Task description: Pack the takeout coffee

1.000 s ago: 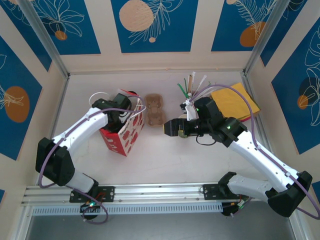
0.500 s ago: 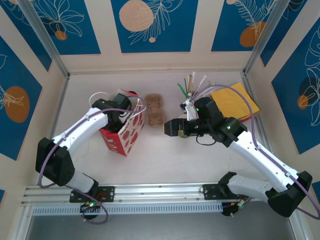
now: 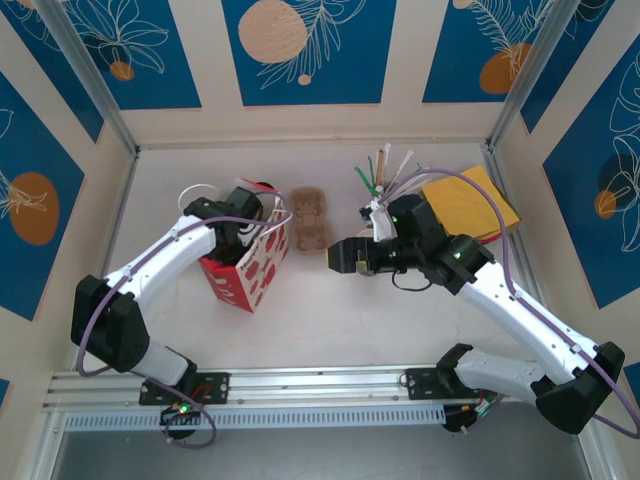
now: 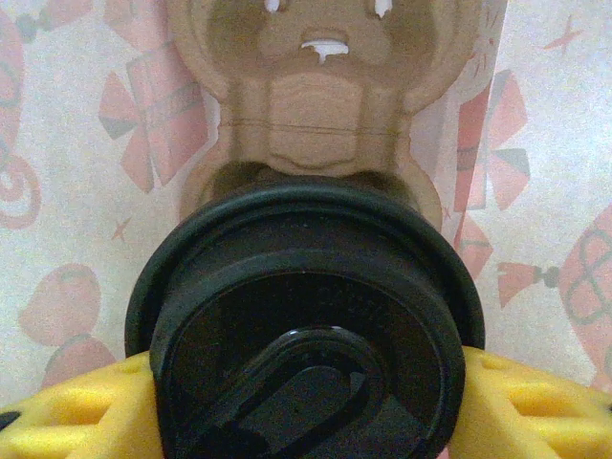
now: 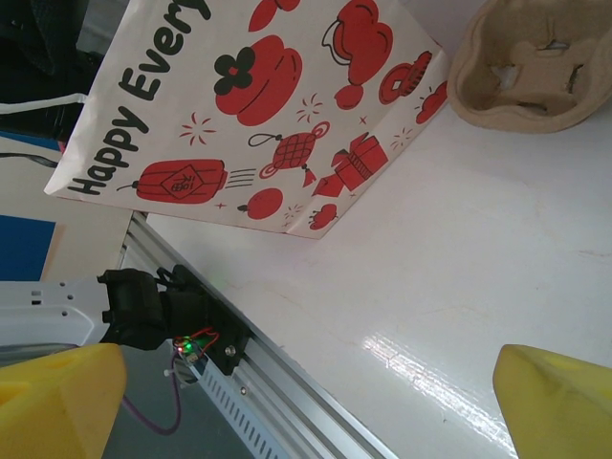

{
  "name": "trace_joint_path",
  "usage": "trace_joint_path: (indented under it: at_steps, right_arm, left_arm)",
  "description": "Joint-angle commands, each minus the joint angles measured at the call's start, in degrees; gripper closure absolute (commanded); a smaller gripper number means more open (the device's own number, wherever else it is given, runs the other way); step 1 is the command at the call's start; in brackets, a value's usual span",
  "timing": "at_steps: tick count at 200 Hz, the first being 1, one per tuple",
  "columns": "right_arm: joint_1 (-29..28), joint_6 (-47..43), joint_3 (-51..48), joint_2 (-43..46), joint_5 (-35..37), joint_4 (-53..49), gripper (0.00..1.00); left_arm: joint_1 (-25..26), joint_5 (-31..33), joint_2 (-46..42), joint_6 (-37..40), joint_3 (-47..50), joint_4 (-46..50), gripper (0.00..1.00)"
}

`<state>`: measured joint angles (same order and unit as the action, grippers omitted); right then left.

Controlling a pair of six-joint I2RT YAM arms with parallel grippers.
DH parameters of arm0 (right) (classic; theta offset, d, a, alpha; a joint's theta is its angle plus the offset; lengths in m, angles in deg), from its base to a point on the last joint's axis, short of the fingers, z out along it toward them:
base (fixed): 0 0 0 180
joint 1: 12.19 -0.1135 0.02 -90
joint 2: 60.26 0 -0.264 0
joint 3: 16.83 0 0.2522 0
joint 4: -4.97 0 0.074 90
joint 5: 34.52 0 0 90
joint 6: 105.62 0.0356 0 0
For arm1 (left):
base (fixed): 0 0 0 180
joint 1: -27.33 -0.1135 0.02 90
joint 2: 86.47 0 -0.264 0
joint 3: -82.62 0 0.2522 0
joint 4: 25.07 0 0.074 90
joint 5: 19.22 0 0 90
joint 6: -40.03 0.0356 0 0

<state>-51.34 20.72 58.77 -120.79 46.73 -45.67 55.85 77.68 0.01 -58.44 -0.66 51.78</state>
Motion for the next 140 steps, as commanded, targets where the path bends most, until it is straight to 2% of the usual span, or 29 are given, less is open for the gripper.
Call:
trace_joint_path:
  at_steps: [1, 140]
  right_arm:
    - [-0.65, 0.34, 0.81, 0.32, -0.27, -0.38, 0.01]
    - [-1.71, 0.01, 1.09, 0.74, 0.66, -1.83, 0.01]
  left_arm:
    - [-1.48, 1.10, 6.71, -0.21, 5.57, -6.22, 0.43]
    - [-1.48, 1.19, 7.33, -0.54, 6.11, -6.75, 0.43]
